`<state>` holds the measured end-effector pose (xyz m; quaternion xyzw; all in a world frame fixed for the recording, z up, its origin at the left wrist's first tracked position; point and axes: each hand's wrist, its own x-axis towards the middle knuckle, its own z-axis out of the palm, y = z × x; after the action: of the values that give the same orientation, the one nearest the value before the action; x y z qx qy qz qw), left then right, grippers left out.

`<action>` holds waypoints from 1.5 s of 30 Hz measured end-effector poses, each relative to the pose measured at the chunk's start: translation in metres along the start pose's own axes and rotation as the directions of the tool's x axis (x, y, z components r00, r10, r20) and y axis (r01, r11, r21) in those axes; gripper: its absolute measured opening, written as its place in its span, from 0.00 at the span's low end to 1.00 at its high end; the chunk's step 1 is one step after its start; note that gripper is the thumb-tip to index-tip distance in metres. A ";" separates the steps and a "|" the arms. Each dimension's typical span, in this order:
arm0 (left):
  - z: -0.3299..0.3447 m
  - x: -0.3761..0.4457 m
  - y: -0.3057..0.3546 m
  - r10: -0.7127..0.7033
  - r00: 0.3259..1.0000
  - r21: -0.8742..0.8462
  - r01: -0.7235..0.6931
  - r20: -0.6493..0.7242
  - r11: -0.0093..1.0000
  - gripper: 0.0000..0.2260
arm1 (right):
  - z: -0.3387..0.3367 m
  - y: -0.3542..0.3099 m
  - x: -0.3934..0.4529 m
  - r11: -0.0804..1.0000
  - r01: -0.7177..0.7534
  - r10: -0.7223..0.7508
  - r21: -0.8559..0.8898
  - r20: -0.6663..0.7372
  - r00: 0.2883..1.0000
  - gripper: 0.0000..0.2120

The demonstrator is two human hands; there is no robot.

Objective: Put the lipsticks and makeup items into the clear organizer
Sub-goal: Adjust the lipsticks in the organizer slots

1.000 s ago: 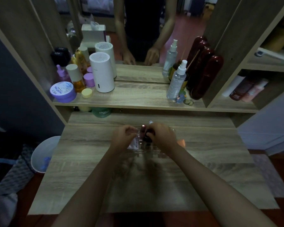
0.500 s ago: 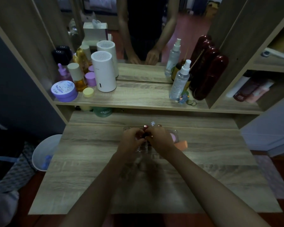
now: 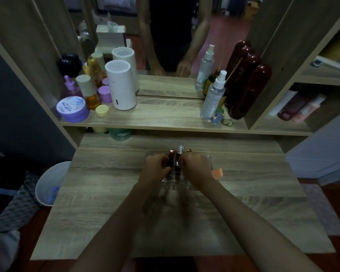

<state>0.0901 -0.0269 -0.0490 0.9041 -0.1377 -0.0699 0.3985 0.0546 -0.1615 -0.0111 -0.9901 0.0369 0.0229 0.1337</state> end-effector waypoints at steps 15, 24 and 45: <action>-0.005 0.000 0.003 0.036 0.999 -0.008 -0.036 0.007 0.999 0.09 | -0.011 0.010 -0.001 0.993 0.012 -0.005 0.121 -0.063 0.998 0.08; -0.010 0.014 0.014 0.056 0.994 0.031 -0.054 -0.095 0.998 0.06 | -0.023 0.029 0.007 0.978 -0.047 0.070 0.205 -0.102 0.992 0.10; -0.009 0.016 0.007 0.099 0.991 0.027 -0.097 -0.091 0.995 0.13 | -0.019 0.035 0.016 0.960 -0.105 0.121 0.261 -0.046 0.992 0.07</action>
<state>0.1065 -0.0299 -0.0376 0.9029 -0.1640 -0.0071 0.3973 0.0683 -0.2011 -0.0031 -0.9607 0.0999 -0.0049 0.2588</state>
